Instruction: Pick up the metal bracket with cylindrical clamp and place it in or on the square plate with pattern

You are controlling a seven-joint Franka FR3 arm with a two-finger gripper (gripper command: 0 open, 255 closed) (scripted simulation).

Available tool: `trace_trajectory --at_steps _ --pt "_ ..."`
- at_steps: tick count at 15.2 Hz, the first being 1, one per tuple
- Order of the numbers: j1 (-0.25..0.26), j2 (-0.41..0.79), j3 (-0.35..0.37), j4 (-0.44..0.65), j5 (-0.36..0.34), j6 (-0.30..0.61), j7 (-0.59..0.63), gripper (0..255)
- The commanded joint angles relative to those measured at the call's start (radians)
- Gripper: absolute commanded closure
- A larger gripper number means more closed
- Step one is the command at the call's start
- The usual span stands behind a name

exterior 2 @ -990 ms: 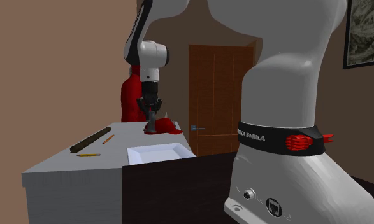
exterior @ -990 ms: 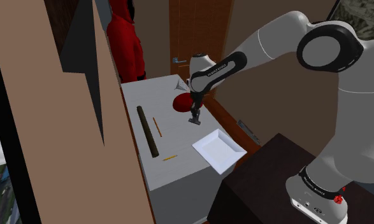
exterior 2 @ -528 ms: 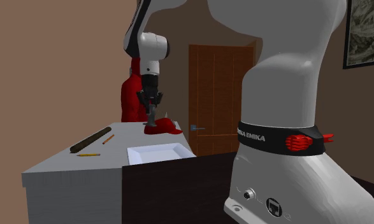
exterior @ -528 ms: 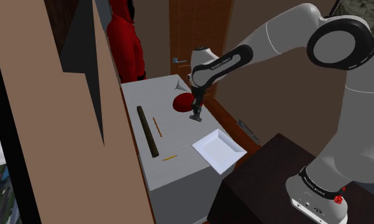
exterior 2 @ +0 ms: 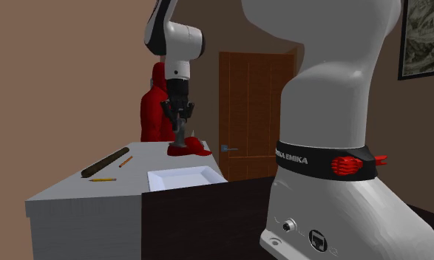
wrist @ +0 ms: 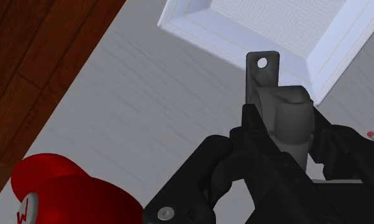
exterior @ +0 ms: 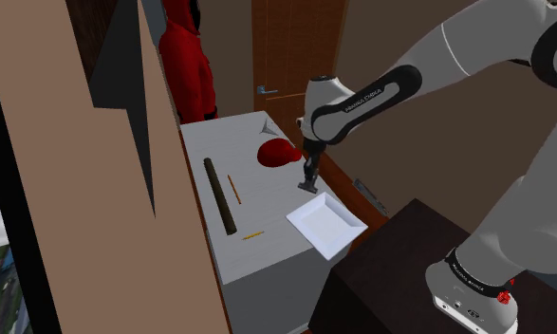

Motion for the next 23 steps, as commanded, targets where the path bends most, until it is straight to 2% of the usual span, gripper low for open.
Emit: trace_trajectory --at_steps 1,7,23 --pt "0.006 -0.075 0.007 -0.102 0.007 0.028 0.007 255" --pt "0.031 -0.31 0.03 -0.362 0.042 0.054 0.028 255" --pt "0.029 -0.082 0.031 -0.39 0.02 0.309 0.041 255"
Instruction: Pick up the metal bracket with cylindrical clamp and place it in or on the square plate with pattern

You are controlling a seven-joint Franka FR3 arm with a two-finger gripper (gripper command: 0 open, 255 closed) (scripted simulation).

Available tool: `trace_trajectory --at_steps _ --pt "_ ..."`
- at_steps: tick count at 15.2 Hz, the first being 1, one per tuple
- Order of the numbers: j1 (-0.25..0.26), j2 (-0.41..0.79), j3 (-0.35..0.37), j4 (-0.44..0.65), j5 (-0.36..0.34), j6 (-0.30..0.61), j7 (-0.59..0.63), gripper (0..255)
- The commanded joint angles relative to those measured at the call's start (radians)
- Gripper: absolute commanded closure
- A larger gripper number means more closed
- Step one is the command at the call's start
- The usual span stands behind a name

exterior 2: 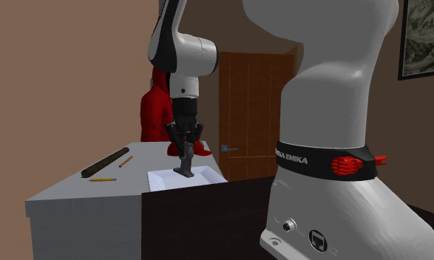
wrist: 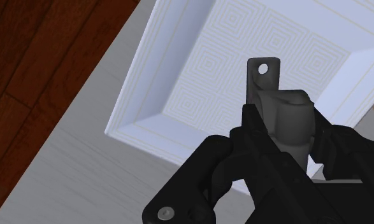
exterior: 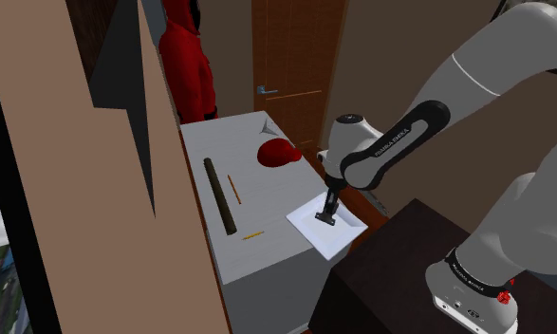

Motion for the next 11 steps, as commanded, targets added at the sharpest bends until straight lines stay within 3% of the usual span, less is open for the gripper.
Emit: trace_trajectory --at_steps 1,9,10,11 --pt "0.001 0.037 -0.001 0.001 -0.005 0.036 0.004 255" --pt "0.001 0.037 -0.001 0.001 -0.005 0.036 0.004 255" --pt "0.001 0.037 -0.001 0.001 -0.005 0.036 0.004 0" --pt "0.001 0.037 -0.001 0.001 -0.005 0.036 0.004 0"
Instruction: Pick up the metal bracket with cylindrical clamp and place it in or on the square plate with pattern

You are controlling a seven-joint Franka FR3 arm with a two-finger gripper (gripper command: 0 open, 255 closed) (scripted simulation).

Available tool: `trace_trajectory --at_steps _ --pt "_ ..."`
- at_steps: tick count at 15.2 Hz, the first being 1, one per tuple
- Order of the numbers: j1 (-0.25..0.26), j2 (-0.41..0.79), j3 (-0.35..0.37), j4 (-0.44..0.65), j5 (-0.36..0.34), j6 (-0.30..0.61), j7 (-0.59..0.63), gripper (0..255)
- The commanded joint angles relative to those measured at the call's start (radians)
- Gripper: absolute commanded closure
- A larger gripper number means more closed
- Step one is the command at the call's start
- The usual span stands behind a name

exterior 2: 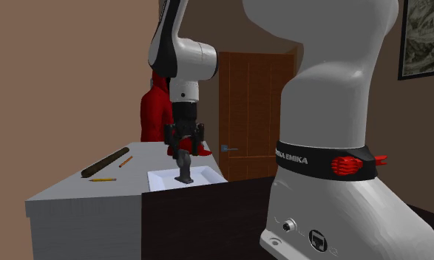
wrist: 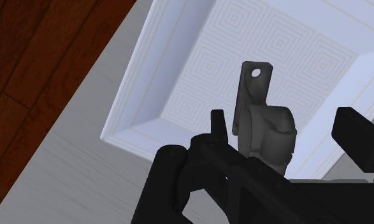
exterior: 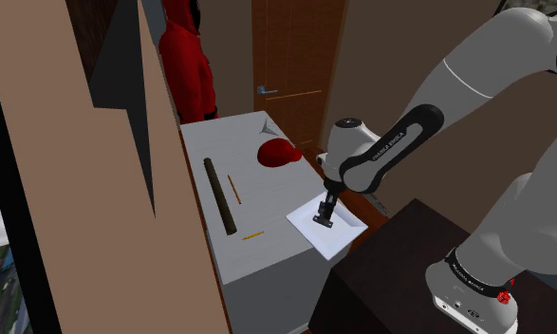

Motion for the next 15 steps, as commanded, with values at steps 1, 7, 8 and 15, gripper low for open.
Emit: trace_trajectory --at_steps 1,7,8,15 --pt "0.0 0.0 0.0 0.0 0.0 0.0 0.0 0" --pt "-0.002 -0.11 0.002 0.01 0.014 -0.12 -0.01 0" --pt "-0.002 -0.137 0.002 0.015 0.016 -0.151 -0.012 0" --pt "-0.002 -0.137 0.001 0.015 0.016 -0.151 -0.012 0"
